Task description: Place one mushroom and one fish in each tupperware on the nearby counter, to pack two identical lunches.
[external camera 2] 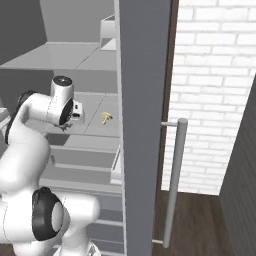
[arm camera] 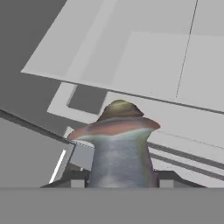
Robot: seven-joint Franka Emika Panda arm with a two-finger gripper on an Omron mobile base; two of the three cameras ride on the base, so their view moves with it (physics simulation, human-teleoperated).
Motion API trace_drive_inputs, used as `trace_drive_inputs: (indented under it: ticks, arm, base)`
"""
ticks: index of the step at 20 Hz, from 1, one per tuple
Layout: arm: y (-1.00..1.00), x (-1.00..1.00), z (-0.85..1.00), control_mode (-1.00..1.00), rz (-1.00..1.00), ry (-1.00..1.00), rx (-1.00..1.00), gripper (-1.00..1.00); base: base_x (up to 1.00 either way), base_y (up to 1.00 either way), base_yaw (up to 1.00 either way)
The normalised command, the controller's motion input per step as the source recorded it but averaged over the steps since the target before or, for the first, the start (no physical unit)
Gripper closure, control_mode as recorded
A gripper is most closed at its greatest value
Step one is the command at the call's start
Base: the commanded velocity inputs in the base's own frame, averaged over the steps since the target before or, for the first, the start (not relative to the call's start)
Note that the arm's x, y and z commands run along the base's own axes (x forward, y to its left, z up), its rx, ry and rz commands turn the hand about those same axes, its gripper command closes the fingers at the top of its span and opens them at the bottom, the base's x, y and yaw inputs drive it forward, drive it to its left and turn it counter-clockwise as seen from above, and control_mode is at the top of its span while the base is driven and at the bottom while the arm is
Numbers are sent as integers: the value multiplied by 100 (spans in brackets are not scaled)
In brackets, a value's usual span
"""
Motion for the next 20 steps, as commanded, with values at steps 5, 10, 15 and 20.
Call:
trace_drive_inputs:
  ticks: [5,10,15,20]
  arm:
    - [-24,-100,69,-100,18,3,-30,100]
    - [-18,-100,58,-100,17,0,-21,100]
    - [-23,-88,84,-100,25,4,0,100]
    - [-10,-94,67,-100,24,1,-1,100]
  base:
    - [0,0,0]
    - [0,0,0]
    - [0,0,0]
    - [0,0,0]
